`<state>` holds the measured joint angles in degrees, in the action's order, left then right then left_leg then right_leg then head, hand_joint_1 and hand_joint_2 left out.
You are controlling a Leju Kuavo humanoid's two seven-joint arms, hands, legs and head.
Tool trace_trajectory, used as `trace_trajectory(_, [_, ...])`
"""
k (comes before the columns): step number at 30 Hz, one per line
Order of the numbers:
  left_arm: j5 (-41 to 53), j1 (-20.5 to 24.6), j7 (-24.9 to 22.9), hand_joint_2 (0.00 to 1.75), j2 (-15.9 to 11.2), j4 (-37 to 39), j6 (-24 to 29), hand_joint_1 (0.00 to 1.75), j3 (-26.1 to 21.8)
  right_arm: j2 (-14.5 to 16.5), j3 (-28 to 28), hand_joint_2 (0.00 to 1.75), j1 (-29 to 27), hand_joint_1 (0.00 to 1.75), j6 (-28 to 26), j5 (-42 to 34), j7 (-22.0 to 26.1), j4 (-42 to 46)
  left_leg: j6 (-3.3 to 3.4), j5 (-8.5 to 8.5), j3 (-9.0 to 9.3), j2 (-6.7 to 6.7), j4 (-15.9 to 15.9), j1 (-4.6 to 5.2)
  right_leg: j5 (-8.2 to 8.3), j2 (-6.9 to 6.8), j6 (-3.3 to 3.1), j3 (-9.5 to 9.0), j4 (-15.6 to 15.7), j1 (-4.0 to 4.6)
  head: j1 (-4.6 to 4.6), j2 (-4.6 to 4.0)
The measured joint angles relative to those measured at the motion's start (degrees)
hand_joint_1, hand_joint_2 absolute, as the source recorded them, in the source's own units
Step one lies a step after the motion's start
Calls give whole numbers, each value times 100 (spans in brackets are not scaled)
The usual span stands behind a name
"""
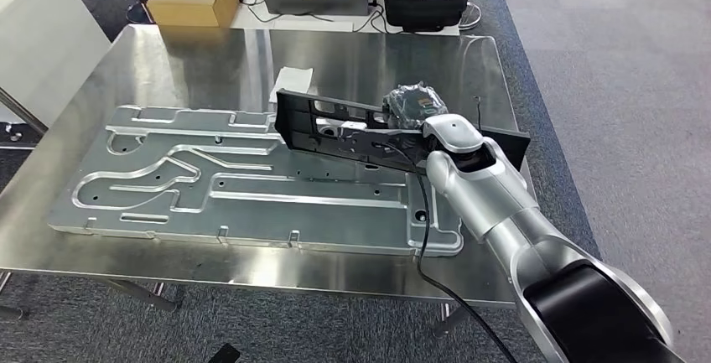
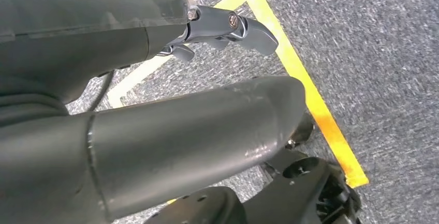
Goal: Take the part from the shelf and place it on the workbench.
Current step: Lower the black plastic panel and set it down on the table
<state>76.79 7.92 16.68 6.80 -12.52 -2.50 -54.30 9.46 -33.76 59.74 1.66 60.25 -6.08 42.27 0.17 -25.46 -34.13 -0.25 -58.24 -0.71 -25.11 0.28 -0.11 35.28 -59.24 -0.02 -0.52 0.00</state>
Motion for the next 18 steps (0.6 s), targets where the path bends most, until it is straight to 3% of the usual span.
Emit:
trace_trajectory(1, [1,-2,1,0,1,1,-2,0,2,-8,19,175,-3,175,-18,-15,-13,-5,34,9,33,-1,28,-11,-18,0,29,11,-56,-3,5,0])
trace_trajectory(3, [1,-1,1,0,1,1,-5,0,5,-28,71,175,-8,175,-52,-58,-38,-12,89,21,101,-3,71,-32,-213,1,83,186,-406,-19,27,0])
trace_trajectory(5, [-1,-1,1,0,-1,-1,-5,0,7,-51,139,175,-46,175,-110,-145,-71,-23,116,1,127,-7,76,-31,-510,2,134,570,-1083,-40,42,0])
trace_trajectory(6, [-1,-3,-1,0,-2,-1,-3,0,8,-60,182,175,-85,175,-164,-208,-98,-27,120,-15,139,-11,74,-31,-598,0,151,757,-1366,-53,42,0])
trace_trajectory(7, [-1,-9,-2,0,-2,-1,1,0,8,-66,238,175,-133,175,-239,-279,-129,-29,120,-37,160,-19,72,-31,-586,-1,159,867,-1485,-63,42,0])
trace_trajectory(8, [-1,-17,-3,0,-2,-1,4,0,8,-70,307,175,-181,175,-327,-346,-159,-27,113,-65,194,-28,70,-31,-461,-3,160,873,-1402,-70,42,0])
trace_trajectory(10, [-2,-36,-7,0,-1,1,11,0,9,-84,461,175,-253,175,-506,-429,-206,-21,81,-142,288,-48,69,-32,30,-5,130,606,-688,-73,44,0])
trace_trajectory(12, [-4,-44,-9,0,-1,1,18,0,10,-111,571,175,-292,175,-631,-419,-242,-11,20,-213,344,-57,73,-26,261,-5,60,346,-55,-37,43,-1])
trace_trajectory(16, [-8,-56,-9,0,-8,1,27,0,12,-158,640,175,-387,175,-751,-290,-290,56,-118,-261,402,-44,-9,-19,212,-1,-120,192,122,-13,39,0])
trace_trajectory(18, [-11,-56,-7,0,-16,-1,30,0,12,-175,654,175,-414,175,-767,-237,-306,94,-163,-350,208,-21,-421,-28,168,-7,-191,73,154,-32,16,0])
